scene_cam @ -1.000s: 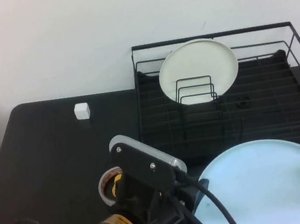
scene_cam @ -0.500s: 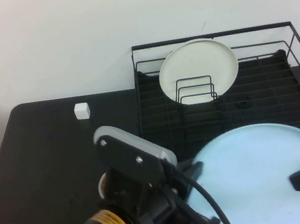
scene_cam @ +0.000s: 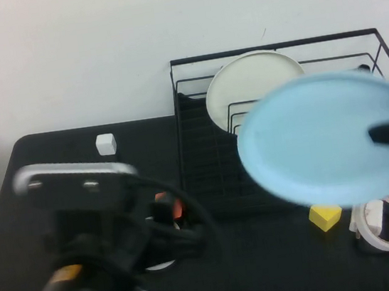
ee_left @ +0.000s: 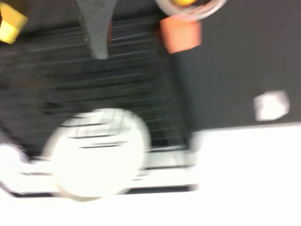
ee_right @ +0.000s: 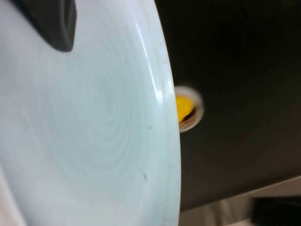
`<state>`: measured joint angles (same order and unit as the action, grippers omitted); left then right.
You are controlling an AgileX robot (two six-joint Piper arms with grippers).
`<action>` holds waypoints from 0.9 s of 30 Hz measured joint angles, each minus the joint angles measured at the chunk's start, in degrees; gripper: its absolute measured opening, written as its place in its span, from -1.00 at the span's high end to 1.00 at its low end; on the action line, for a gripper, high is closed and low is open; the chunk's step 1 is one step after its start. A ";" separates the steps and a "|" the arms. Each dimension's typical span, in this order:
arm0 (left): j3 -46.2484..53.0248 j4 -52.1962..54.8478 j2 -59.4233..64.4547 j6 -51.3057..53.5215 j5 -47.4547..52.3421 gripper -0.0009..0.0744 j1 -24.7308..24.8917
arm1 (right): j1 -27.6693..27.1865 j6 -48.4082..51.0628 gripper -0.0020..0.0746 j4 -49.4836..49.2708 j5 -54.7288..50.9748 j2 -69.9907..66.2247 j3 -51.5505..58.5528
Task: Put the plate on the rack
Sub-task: Place the plate on the rack
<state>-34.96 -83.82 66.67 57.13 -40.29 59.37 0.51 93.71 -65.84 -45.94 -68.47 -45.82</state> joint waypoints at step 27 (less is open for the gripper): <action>10.63 -17.26 -33.72 20.77 31.60 0.98 0.00 | 0.00 14.18 0.60 2.84 -9.33 -50.46 -61.42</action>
<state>-24.33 -101.08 32.95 77.90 -8.69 59.37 0.51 107.90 -63.00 -55.27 -118.93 -107.24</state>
